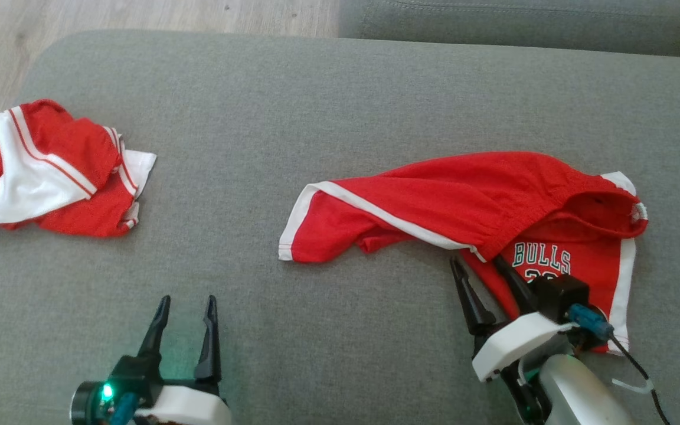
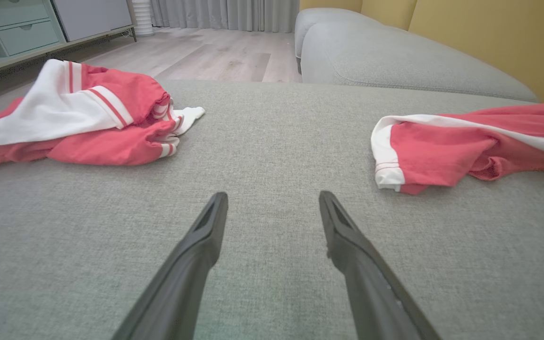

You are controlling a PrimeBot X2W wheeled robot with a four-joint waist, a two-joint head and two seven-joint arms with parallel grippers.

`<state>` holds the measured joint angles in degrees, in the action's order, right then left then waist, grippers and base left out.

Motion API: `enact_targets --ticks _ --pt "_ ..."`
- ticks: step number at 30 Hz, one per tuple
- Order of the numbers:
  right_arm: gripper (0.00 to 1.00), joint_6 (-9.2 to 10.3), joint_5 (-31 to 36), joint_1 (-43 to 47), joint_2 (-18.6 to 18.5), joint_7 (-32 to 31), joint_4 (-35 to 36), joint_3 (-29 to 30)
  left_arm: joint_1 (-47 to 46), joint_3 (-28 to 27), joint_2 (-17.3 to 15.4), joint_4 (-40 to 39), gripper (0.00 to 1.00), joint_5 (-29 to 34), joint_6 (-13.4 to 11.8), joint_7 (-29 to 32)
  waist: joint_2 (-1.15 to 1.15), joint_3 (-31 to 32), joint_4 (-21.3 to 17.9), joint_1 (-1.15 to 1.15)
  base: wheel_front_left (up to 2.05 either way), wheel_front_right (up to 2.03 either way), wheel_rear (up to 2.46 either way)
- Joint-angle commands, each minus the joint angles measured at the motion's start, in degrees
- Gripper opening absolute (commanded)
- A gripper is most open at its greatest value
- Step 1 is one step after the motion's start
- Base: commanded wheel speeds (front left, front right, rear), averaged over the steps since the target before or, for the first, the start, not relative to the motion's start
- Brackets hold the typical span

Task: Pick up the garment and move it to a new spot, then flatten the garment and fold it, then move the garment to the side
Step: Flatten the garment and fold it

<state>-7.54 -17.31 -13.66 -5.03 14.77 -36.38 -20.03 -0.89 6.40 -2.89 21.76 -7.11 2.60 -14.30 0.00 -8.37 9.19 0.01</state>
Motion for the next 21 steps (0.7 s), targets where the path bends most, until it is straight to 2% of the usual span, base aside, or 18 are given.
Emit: enact_targets --ticks 1,14,15,17,18,19,20,21 --pt "1.00 0.05 -0.77 -2.24 -0.34 0.23 1.78 -1.04 -2.30 -0.94 0.00 -1.73 1.00 -0.45 0.09 -0.70 0.00 -0.21 0.24 -0.01 0.00 0.00 0.00" --pt "1.00 0.05 -4.59 -0.42 -0.60 0.23 8.57 -0.45 -2.71 1.11 0.01 -1.48 1.00 -0.65 0.20 -0.70 0.00 -0.44 -0.45 -0.01 0.00 0.00 0.00" --pt "0.92 0.05 -4.98 -0.44 -0.59 0.23 9.12 -0.37 -2.72 1.11 0.01 -1.38 1.00 -0.64 0.21 -0.70 0.00 -0.50 -0.52 -0.01 0.00 0.00 0.00" --pt "0.66 0.05 -5.73 -0.46 -0.58 0.23 9.60 -0.21 -2.79 1.19 0.01 -1.16 1.00 -0.58 0.23 -0.70 0.00 -0.59 -0.52 -0.01 0.00 0.00 0.00" --pt "0.30 0.05 -6.37 -0.81 -0.54 0.23 9.80 -0.05 -2.97 1.23 0.01 -0.97 1.00 -0.54 0.22 -0.70 0.00 -0.81 -0.49 -0.01 0.00 0.00 0.00" --pt "0.09 0.05 -6.60 -1.10 -0.51 0.23 9.84 -0.03 -3.09 1.24 0.01 -0.88 1.00 -0.54 0.18 -0.70 0.00 -0.90 -0.48 -0.01 0.00 0.00 0.00" --pt "0.00 0.05 -6.94 -1.38 -0.45 0.23 9.99 0.24 -3.18 1.24 0.01 -0.77 1.00 -0.54 0.14 -0.70 0.00 -0.96 -0.46 -0.01 0.00 0.00 0.00" --pt "0.00 0.05 -6.94 -1.38 -0.45 0.23 9.99 0.24 -3.18 1.24 0.01 -0.77 1.00 -0.54 0.14 -0.70 0.00 -0.96 -0.46 -0.01 0.00 0.00 0.00"
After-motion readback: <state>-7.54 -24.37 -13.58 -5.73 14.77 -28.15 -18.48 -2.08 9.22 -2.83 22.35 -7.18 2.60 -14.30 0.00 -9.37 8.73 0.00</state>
